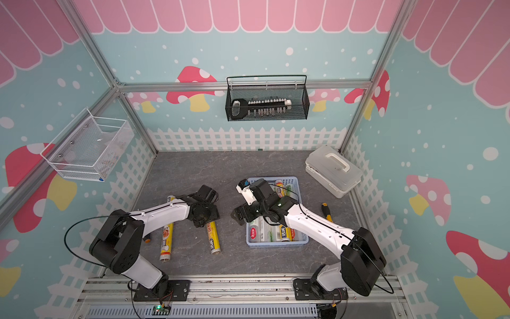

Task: Put the plastic wrap into the basket
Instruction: Pick up the plastic wrap from the center of the board.

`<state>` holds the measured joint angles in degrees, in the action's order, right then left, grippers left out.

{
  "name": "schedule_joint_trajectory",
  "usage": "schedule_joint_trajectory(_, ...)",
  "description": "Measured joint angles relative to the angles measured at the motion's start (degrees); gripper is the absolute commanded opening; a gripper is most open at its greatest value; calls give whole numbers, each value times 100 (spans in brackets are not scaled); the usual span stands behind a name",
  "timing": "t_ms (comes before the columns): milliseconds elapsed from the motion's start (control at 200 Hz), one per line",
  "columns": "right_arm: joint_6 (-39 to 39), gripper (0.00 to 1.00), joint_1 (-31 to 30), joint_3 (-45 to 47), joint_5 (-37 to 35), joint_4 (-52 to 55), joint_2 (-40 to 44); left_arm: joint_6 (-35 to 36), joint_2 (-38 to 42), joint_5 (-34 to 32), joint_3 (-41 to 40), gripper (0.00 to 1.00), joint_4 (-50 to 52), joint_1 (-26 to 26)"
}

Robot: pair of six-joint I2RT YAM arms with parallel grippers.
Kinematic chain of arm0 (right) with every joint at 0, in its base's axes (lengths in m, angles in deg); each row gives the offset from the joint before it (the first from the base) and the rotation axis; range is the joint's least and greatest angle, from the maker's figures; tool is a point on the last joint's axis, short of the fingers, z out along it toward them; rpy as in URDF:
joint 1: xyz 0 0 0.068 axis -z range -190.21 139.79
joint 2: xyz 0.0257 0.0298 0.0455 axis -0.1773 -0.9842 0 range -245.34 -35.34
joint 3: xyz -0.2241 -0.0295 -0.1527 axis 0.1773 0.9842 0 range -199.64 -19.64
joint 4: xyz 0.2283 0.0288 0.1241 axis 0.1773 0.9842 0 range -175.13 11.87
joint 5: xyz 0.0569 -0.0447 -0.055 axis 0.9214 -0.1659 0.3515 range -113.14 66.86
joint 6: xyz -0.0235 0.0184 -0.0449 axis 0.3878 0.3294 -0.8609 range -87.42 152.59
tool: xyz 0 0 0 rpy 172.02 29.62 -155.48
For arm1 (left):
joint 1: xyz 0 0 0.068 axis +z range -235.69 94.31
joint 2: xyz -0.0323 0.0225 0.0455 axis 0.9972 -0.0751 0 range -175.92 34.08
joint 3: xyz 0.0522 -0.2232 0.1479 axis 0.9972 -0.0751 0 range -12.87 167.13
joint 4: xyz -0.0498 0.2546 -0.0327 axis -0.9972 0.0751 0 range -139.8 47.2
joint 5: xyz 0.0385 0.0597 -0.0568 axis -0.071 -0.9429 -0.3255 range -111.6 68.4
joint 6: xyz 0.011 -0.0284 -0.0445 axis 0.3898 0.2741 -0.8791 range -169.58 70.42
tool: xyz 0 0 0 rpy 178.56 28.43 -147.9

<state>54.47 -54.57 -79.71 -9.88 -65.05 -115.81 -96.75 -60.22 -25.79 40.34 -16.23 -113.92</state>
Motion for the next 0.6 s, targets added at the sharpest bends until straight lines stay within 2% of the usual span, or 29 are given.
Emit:
schedule_joint_trajectory(180,-13,99,0,98,-293,70,151,2,-249,-369,210,60,240,-221)
schedule_joint_trajectory(455,-50,100,0,184,-826,186,468,9,-391,-675,304,53,420,-245)
schedule_joint_trajectory(495,-50,99,0,212,-903,190,511,13,-424,-682,343,50,426,-260)
schedule_joint_trajectory(600,-50,99,0,321,-1172,238,693,37,-461,-682,411,30,431,-278)
